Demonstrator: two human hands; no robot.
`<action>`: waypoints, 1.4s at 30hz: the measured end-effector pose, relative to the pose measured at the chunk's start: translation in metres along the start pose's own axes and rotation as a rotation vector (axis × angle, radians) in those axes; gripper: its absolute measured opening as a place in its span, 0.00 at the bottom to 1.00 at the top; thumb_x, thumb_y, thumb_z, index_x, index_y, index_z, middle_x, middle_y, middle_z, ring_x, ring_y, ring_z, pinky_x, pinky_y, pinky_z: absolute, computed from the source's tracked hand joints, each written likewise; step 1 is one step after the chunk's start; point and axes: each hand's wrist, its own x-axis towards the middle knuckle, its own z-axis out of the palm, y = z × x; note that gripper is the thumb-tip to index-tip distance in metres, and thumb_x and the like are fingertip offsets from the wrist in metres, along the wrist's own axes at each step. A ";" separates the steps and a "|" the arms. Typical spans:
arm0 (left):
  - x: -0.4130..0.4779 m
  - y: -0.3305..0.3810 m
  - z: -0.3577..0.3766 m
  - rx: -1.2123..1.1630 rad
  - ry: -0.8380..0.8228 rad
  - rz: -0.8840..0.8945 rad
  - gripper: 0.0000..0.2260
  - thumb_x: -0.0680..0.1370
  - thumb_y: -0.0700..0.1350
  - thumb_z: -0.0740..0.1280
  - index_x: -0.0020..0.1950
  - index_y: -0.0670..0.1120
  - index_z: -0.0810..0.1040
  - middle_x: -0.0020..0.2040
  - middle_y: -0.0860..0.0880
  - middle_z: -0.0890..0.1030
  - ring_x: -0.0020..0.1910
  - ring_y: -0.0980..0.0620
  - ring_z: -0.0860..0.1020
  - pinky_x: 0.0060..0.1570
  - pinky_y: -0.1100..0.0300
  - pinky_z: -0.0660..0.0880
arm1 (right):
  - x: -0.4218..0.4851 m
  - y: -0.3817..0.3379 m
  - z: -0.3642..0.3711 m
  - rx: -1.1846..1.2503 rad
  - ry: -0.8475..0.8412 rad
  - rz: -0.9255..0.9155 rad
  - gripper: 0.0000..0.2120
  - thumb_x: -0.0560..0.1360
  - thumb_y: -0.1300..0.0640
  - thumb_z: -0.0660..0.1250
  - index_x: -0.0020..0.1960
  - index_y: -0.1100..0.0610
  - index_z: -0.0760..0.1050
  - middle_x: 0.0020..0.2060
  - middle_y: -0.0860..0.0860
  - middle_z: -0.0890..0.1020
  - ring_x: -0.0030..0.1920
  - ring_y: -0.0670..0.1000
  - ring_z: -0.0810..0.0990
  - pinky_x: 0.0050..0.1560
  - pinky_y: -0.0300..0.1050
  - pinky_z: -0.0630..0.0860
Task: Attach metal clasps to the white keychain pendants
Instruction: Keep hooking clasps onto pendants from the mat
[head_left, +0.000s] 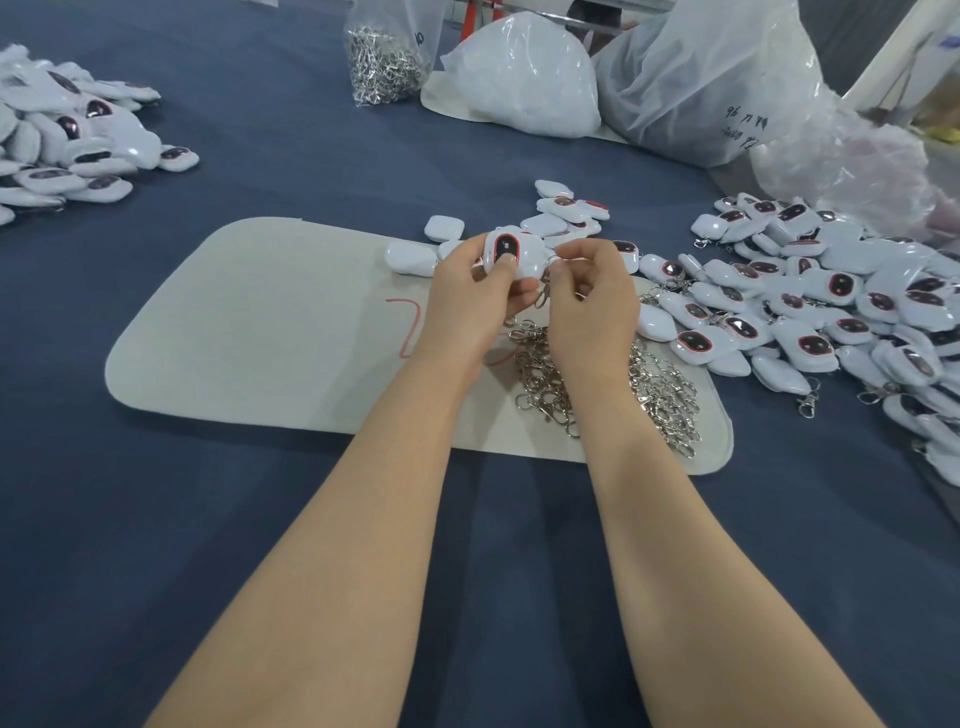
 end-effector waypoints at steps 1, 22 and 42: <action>0.000 0.000 0.000 0.013 -0.002 0.008 0.08 0.81 0.38 0.59 0.57 0.40 0.75 0.41 0.45 0.78 0.32 0.58 0.78 0.38 0.67 0.78 | 0.000 0.000 0.000 -0.001 0.001 0.000 0.07 0.77 0.63 0.62 0.47 0.51 0.71 0.33 0.40 0.75 0.32 0.33 0.72 0.37 0.24 0.66; 0.001 0.000 -0.005 0.217 0.114 0.138 0.04 0.81 0.43 0.60 0.51 0.43 0.72 0.36 0.51 0.77 0.26 0.58 0.77 0.40 0.55 0.79 | -0.003 -0.003 0.002 -0.007 -0.022 -0.049 0.06 0.76 0.64 0.63 0.47 0.53 0.73 0.35 0.38 0.74 0.36 0.29 0.73 0.39 0.21 0.66; 0.001 0.002 -0.002 -0.026 0.092 0.022 0.08 0.80 0.38 0.62 0.59 0.40 0.73 0.41 0.47 0.76 0.28 0.59 0.79 0.35 0.66 0.78 | -0.002 -0.003 0.002 -0.017 0.041 -0.070 0.05 0.76 0.65 0.63 0.48 0.57 0.76 0.39 0.44 0.77 0.39 0.38 0.75 0.44 0.26 0.69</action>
